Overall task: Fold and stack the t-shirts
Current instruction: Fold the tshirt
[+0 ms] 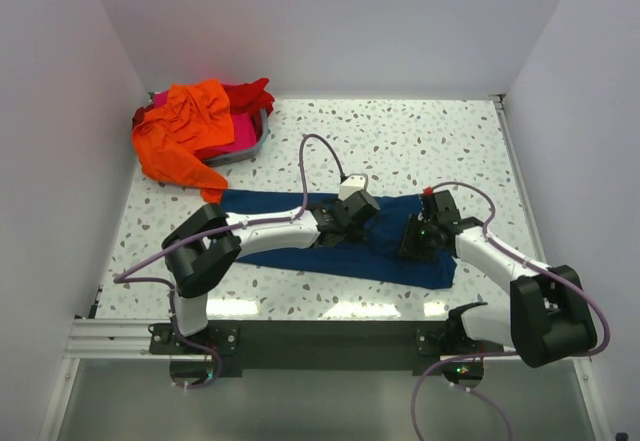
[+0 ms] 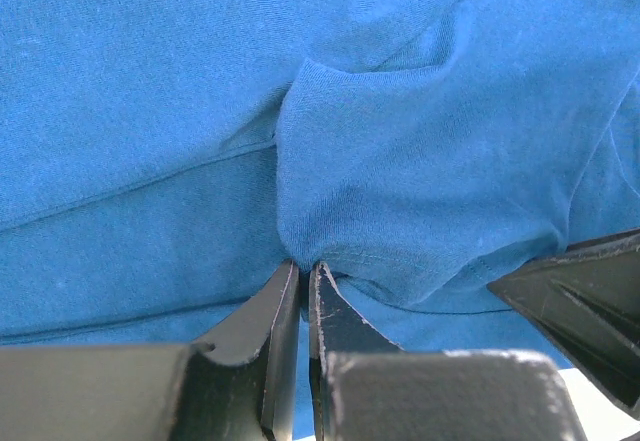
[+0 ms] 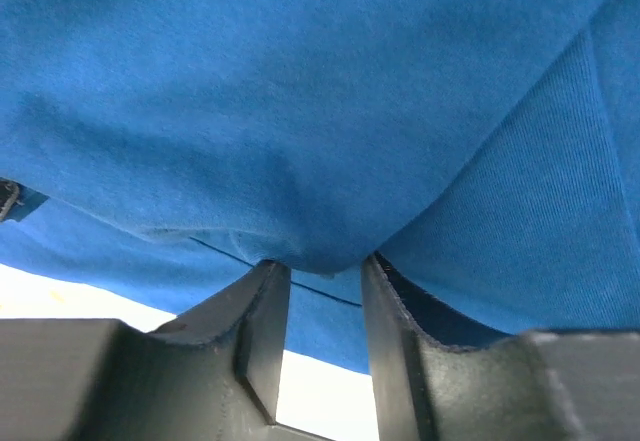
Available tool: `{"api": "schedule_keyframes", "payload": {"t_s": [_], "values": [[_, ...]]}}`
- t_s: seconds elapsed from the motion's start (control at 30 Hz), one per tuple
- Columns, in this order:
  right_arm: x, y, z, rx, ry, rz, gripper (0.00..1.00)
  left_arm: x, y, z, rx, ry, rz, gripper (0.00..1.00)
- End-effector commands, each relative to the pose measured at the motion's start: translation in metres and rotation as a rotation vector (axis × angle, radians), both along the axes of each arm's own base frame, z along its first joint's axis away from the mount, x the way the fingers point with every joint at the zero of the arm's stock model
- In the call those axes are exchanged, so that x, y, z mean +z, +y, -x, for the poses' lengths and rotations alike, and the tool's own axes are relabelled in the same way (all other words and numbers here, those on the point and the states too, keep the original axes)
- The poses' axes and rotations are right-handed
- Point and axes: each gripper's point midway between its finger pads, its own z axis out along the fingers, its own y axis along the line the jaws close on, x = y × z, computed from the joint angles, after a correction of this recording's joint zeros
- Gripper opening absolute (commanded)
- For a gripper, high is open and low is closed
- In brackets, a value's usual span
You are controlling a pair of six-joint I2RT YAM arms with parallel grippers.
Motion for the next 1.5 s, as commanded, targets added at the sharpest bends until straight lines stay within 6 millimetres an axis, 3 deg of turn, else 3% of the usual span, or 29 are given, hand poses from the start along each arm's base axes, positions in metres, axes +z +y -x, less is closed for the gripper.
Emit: {"api": "schedule_keyframes", "payload": {"t_s": [0.0,0.2,0.3,0.53,0.7,0.83,1.13,1.27,1.33,1.37,1.47], "values": [[0.002,0.009,-0.009,0.034,-0.042,-0.038,0.34,0.009,-0.007,-0.007,-0.015,-0.020,0.011,0.05],[-0.002,0.011,-0.008,0.041,-0.022,-0.039,0.12,0.010,-0.006,-0.006,-0.014,-0.022,0.012,0.04],[0.001,0.007,-0.004,0.034,-0.012,-0.021,0.08,0.010,-0.005,-0.005,-0.014,-0.020,0.009,0.04],[0.030,-0.011,0.003,0.007,-0.034,0.061,0.04,0.011,-0.007,0.001,-0.040,-0.031,0.000,0.02],[0.040,-0.020,0.023,-0.003,-0.012,0.083,0.00,0.009,-0.012,0.014,-0.072,-0.022,0.001,0.01],[0.051,-0.021,0.027,-0.027,-0.023,0.072,0.00,0.011,-0.021,0.032,-0.114,-0.018,0.004,0.01],[0.054,-0.035,0.037,-0.079,0.025,0.140,0.00,0.008,-0.015,0.054,-0.116,0.007,0.007,0.02],[0.052,-0.036,0.039,-0.084,0.042,0.144,0.00,0.007,-0.015,0.063,-0.130,0.017,0.003,0.07],[0.051,-0.036,0.040,-0.081,0.048,0.144,0.06,0.006,-0.013,0.064,-0.131,0.019,0.000,0.16],[0.052,-0.035,0.041,-0.079,0.049,0.144,0.19,0.006,-0.010,0.065,-0.130,0.020,-0.009,0.29],[0.058,-0.039,0.040,-0.085,0.039,0.158,0.48,0.015,-0.004,0.064,-0.123,0.004,-0.014,0.49]]}}
